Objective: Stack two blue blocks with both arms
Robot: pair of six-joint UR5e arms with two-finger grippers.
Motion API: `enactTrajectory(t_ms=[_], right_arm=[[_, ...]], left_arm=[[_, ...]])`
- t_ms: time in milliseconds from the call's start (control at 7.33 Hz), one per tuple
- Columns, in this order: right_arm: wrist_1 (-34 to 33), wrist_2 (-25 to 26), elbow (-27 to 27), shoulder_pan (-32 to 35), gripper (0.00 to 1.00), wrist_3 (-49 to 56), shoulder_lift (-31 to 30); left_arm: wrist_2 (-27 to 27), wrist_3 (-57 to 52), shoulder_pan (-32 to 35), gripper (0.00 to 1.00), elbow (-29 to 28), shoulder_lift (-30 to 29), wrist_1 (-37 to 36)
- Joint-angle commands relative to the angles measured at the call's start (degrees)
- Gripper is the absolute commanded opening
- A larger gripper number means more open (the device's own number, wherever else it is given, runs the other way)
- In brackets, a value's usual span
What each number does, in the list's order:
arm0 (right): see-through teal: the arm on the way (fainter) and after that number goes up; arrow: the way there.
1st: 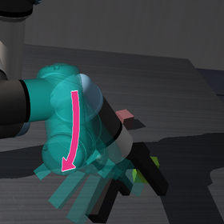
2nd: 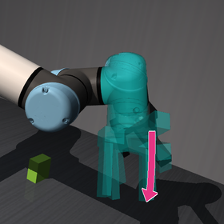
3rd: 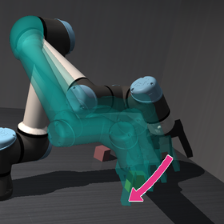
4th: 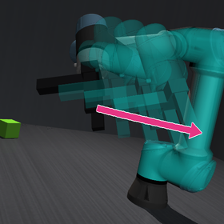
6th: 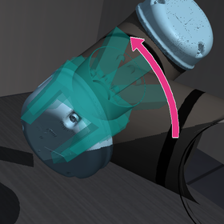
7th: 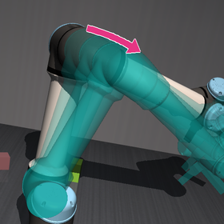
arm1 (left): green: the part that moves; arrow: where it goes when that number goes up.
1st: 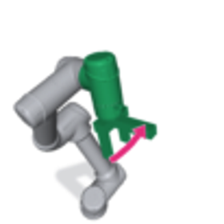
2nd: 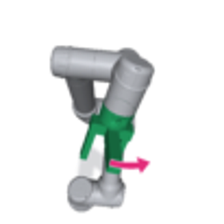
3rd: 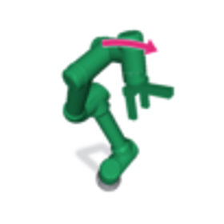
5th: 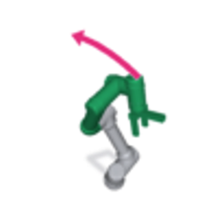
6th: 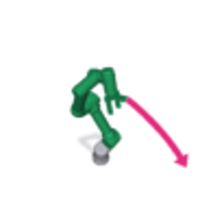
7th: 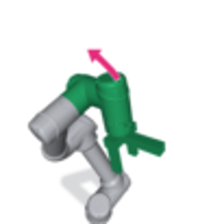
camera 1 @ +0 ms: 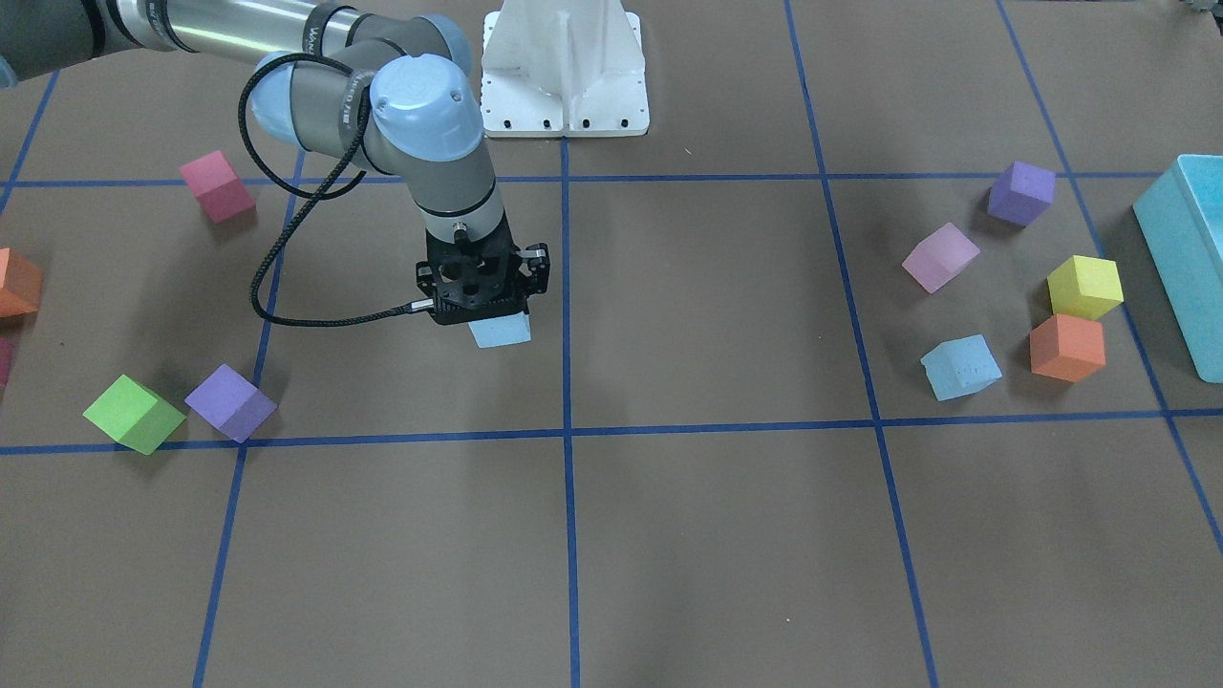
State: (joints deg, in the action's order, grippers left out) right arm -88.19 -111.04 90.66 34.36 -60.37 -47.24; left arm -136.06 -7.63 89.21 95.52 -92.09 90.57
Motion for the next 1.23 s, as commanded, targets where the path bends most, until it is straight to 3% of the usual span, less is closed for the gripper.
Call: enactTrajectory(t_ms=[0,545,1091], right_arm=[[5.30,2.84,-4.00,-1.75,0.53,-2.73,1.45],[5.13,3.20,-4.00,-2.81,0.53,-5.52,2.24],[3.73,6.10,-4.18,-5.18,0.55,-11.08,1.63]], left_arm=[[-0.25,9.57,-0.96,1.00,0.28,-0.80,0.13],[0.19,35.00,-11.84,1.00,1.42,-8.88,0.31],[1.32,42.78,-17.39,1.00,0.02,-12.24,1.00]])
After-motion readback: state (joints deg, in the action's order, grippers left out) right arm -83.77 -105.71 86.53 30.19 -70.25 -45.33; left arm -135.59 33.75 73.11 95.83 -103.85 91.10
